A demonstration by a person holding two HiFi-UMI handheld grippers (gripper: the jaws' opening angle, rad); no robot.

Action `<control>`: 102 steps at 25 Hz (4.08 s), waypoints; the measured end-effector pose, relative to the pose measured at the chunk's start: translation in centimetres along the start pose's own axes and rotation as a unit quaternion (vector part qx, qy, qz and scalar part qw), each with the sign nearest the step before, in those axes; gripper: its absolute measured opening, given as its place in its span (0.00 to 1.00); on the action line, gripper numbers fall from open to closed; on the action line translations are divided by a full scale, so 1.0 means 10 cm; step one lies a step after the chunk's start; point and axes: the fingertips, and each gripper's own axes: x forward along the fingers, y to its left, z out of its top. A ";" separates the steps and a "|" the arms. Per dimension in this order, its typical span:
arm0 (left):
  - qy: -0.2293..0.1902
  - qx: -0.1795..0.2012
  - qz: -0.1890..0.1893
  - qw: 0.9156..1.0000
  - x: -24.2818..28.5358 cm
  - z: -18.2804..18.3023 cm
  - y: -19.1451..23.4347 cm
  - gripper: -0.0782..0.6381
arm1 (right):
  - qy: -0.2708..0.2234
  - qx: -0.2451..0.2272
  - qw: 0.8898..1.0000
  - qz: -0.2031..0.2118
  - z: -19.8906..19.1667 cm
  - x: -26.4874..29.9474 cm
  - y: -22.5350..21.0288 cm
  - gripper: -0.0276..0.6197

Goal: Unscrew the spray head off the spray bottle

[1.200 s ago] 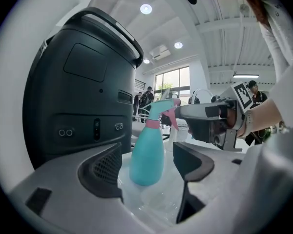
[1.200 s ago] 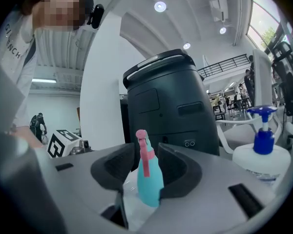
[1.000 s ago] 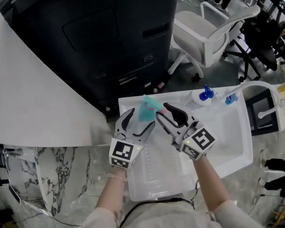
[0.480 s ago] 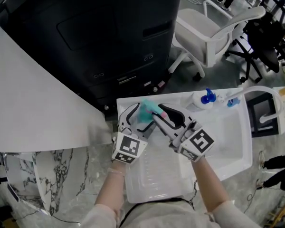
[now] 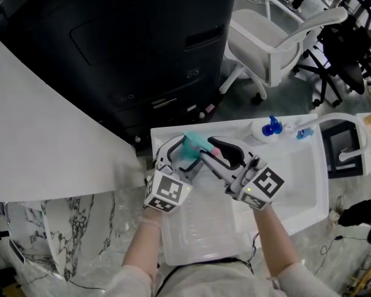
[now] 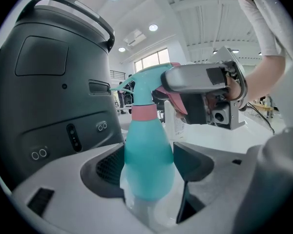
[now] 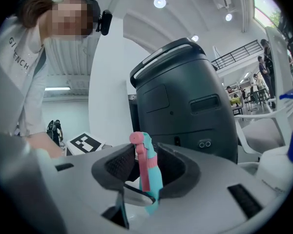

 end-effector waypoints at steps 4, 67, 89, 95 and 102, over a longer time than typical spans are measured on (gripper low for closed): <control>0.000 -0.004 -0.002 1.000 0.00 0.00 0.00 0.55 | -0.017 0.020 0.999 -0.026 0.02 -0.18 -0.02 0.26; 0.005 0.041 0.050 0.998 0.06 0.15 0.00 0.57 | -0.003 -0.045 0.999 0.011 0.11 0.17 0.05 0.16; -0.011 0.066 -0.021 0.998 0.05 0.14 0.02 0.57 | -0.009 -0.020 1.000 -0.017 0.12 -0.23 -0.06 0.27; -0.031 0.061 -0.011 0.998 0.03 0.15 0.04 0.57 | -0.019 0.012 1.000 0.010 0.11 -0.19 0.19 0.30; -0.036 0.061 -0.013 0.997 0.03 0.15 0.03 0.57 | -0.017 0.029 0.999 -0.008 0.10 0.04 0.17 0.47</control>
